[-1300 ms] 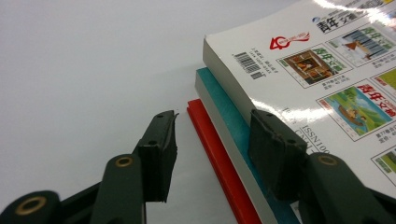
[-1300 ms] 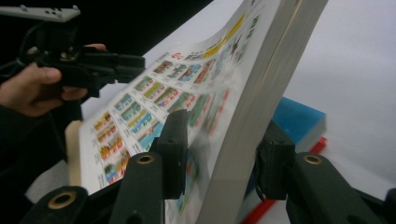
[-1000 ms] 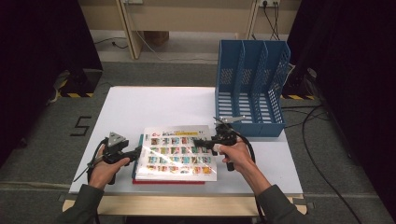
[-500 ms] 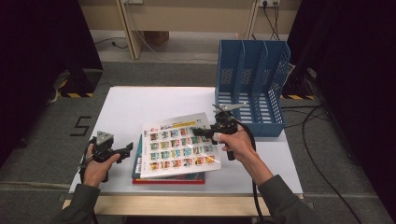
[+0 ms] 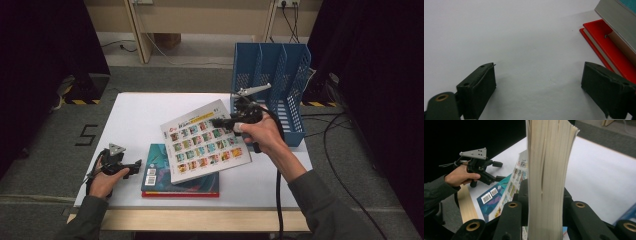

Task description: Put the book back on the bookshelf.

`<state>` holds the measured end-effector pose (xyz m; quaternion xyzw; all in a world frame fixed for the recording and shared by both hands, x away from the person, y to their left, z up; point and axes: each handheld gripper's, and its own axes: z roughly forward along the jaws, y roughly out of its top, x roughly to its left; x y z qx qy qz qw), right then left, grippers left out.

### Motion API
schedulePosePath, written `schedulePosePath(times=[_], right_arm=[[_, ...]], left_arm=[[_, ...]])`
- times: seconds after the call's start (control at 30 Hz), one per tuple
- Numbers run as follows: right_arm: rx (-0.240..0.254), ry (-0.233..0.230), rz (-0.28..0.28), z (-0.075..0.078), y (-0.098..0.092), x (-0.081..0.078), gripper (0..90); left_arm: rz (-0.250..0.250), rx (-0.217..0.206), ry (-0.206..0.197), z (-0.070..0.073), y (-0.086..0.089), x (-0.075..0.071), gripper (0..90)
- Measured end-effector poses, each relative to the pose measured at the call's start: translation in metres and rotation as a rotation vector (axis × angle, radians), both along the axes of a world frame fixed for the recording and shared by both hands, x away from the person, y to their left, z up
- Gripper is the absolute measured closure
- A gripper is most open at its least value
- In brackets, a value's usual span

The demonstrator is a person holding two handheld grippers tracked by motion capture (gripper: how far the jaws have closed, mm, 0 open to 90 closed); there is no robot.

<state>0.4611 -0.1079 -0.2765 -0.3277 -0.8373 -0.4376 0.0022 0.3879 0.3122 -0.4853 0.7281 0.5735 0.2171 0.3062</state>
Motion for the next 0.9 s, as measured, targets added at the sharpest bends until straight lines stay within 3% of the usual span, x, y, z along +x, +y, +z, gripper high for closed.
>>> schedulePosePath(times=[0.17, 0.2, 0.23, 0.43, 0.7, 0.9], right_arm=[[-0.09, -0.04, 0.001, 0.034, -0.001, 0.002, 73.2], [-0.09, -0.04, 0.001, 0.034, -0.001, 0.002, 73.2], [-0.125, -0.042, -0.003, 0.042, -0.002, 0.004, 73.2], [-0.212, -0.068, -0.02, 0.065, -0.011, 0.004, 73.1], [-0.286, -0.106, -0.053, 0.088, -0.033, -0.005, 73.1], [-0.278, -0.125, -0.094, 0.1, -0.055, -0.014, 73.2]], left_arm=[[0.002, -0.003, 0.007, 0.0, 0.0, 0.0, 10.5], [0.002, -0.003, 0.007, 0.0, 0.0, 0.0, 10.5], [0.003, -0.004, 0.004, 0.0, 0.0, 0.0, 10.5], [0.002, -0.003, 0.006, 0.0, 0.0, 0.0, 10.5], [0.003, -0.004, 0.006, 0.0, 0.0, 0.0, 10.5], [0.003, -0.004, 0.007, 0.0, 0.001, 0.0, 10.5]])
